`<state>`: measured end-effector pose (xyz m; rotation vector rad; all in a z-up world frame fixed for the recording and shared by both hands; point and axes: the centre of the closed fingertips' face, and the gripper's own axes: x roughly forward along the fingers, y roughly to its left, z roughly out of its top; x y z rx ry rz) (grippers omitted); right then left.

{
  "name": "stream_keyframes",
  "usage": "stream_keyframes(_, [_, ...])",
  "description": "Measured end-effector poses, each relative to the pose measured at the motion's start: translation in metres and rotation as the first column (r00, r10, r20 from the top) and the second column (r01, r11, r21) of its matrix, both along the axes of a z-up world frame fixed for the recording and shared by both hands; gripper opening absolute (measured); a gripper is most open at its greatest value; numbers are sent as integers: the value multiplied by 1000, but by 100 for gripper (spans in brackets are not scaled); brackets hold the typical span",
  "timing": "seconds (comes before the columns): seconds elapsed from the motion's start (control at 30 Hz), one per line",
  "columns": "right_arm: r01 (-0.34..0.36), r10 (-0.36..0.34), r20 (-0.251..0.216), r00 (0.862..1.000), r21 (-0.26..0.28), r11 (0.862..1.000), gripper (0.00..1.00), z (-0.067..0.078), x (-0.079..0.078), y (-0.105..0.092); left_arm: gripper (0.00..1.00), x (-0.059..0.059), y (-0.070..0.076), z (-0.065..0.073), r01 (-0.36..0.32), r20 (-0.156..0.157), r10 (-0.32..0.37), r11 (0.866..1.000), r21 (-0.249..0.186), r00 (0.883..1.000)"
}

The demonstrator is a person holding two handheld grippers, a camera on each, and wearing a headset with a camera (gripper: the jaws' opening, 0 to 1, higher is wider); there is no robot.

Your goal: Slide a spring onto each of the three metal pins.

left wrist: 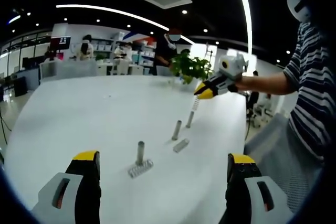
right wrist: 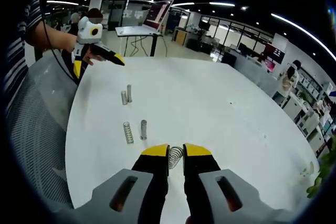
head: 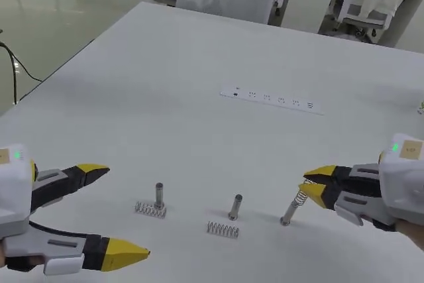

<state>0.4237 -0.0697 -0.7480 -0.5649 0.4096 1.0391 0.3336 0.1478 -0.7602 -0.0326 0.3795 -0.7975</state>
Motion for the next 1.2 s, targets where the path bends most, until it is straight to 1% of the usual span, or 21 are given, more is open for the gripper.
stream_keyframes(0.1, [1,-1,-4,1000,-2,1000,7,-3,1,1,98,-1,0,0,-2,-3,2,1000,-5,1000])
stream_keyframes(0.17, [2,-2,-6,1000,-7,1000,7,-5,1,2,98,-1,0,-1,0,-4,0,1000,0,1000])
stream_keyframes(0.4, [6,-6,-25,1000,-16,1000,7,-17,1,2,98,1,1,2,-3,1,3,1000,-1,1000])
stream_keyframes(0.6, [0,-2,-47,999,-44,999,7,-33,-1,2,98,0,1,1,-4,-3,4,1000,1,1000])
stream_keyframes(0.8, [4,-10,-87,996,-71,997,7,-54,-4,1,98,-2,0,1,-1,-5,1,1000,3,1000])
stream_keyframes(1.07, [-5,-7,-109,994,-107,994,7,-70,-10,-3,98,-3,1,2,-3,-4,3,1000,4,1000])
stream_keyframes(1.1, [1,-10,-106,994,-84,996,8,-67,-9,-2,98,-2,1,2,-4,-4,4,1000,5,1000])
stream_keyframes(1.13, [7,-17,-115,993,-86,996,8,-67,-9,-3,98,-2,2,2,-5,-5,5,1000,4,1000])
stream_keyframes(1.2, [8,-17,-110,994,-86,996,8,-66,-8,-3,98,-2,1,2,-4,-6,4,1000,3,1000])
